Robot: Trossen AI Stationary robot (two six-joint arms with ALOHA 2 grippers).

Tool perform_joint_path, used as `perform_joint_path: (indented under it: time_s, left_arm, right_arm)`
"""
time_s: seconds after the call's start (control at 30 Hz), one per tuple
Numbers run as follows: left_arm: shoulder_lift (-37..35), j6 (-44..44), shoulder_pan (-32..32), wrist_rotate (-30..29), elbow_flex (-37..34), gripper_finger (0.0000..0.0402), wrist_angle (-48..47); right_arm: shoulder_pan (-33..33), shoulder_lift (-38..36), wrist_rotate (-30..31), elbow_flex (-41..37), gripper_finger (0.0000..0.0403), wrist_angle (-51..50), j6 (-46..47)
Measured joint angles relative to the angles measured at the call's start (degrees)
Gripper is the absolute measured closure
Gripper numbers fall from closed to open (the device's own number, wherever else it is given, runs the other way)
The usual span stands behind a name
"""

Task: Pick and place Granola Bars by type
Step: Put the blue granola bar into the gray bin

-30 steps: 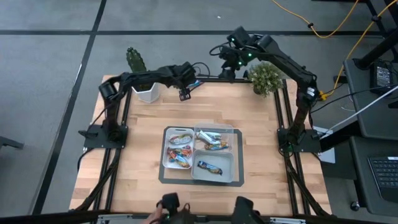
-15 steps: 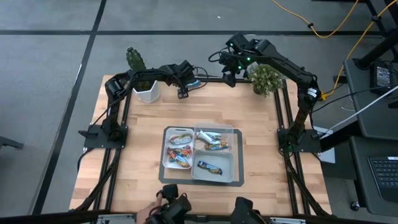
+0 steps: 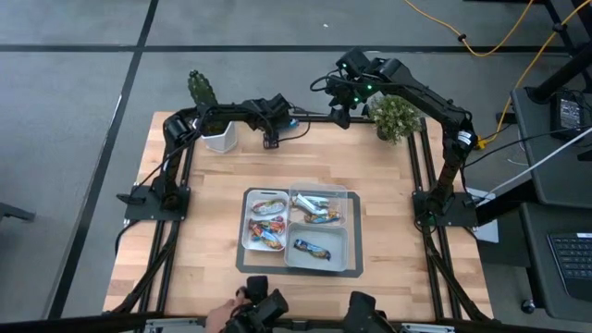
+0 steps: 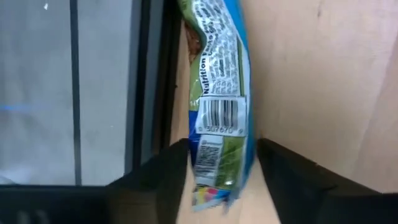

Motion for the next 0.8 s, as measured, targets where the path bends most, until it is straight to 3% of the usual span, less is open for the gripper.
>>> perform_joint_path:
  time_s: [0.3,0.6,0.8]
  left_arm:
    - [0.55,-2.57,-0.65,0.51,4.48,0.038,-5.43]
    - [-2.07,-8.74,-5.63,0.85,14.51,0.0388,-14.35]
    - [-8.31,-11.83,-9.03,-2.0,19.92,0.0389,-19.92]
  right_arm:
    - [0.0,0.0,-0.01,0.01,0.0111,0.34,0.2]
    - [-0.52,-0.02,-0.04,0.02,0.0111,-1.26,0.11]
    - [-3.65,-1.67,0.18,0.02,0.0111,-7.34,-0.03]
